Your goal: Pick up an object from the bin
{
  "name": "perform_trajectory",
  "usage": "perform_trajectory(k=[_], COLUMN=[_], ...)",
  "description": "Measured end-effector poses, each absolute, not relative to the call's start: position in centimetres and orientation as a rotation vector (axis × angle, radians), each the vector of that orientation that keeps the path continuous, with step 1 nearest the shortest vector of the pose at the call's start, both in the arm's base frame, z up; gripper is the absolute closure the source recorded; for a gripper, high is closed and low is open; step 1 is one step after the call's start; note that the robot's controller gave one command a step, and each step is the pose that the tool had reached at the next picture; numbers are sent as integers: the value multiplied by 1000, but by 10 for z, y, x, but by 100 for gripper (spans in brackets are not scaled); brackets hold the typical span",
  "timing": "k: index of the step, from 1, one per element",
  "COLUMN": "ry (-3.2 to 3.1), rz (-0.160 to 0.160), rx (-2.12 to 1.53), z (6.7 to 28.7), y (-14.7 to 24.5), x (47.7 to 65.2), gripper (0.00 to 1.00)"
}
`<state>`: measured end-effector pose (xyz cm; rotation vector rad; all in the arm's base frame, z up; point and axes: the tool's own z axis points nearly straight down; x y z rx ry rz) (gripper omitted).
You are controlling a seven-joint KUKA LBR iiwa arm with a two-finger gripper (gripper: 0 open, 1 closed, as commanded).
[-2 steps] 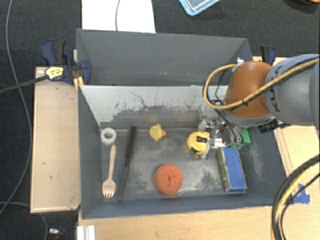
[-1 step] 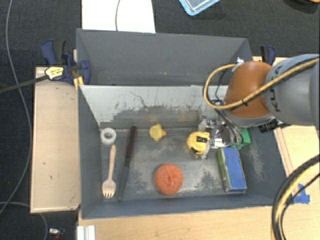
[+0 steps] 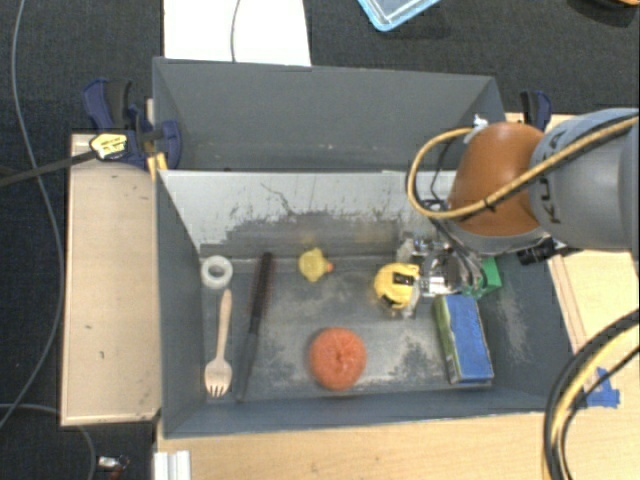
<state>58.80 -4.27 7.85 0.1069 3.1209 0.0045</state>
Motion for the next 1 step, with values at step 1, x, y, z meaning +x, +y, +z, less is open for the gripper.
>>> perform_trajectory(k=[1], ry=[3121], rz=[5], rx=[106], z=[78], y=[-43], x=[588], gripper=[100])
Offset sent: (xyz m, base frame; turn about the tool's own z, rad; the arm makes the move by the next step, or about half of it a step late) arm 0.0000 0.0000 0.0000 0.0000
